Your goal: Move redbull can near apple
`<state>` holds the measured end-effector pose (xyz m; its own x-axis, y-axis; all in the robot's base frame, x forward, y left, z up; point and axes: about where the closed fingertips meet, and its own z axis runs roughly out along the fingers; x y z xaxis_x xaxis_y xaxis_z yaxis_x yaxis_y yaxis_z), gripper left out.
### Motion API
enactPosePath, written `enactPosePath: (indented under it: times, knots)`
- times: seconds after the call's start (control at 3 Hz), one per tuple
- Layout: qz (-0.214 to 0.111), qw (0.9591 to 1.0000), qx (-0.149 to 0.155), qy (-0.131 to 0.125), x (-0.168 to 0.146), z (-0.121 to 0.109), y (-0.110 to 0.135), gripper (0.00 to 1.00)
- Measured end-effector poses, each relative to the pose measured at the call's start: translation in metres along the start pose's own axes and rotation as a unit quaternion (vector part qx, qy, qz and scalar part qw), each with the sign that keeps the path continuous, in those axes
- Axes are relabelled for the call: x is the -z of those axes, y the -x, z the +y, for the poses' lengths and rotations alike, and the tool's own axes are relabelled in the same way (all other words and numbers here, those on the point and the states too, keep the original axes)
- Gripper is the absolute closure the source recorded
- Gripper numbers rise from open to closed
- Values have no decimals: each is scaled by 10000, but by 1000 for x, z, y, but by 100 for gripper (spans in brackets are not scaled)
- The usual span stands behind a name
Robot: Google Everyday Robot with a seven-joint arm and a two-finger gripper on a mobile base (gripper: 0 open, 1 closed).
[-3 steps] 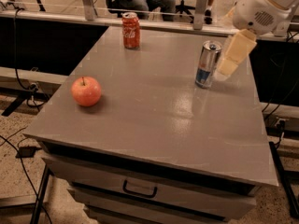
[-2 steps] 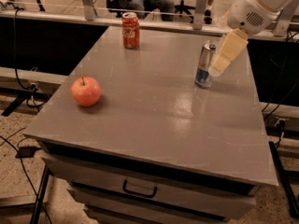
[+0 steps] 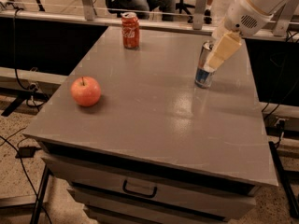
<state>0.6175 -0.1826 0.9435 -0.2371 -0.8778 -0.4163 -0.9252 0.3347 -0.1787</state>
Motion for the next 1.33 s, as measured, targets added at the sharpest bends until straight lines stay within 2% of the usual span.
enactPosePath:
  times: [1.0,1.33]
  knots:
    - [-29,10000,33,3,-6,-1,4,93]
    - [-211,9994,211,158,-2,9,29,100]
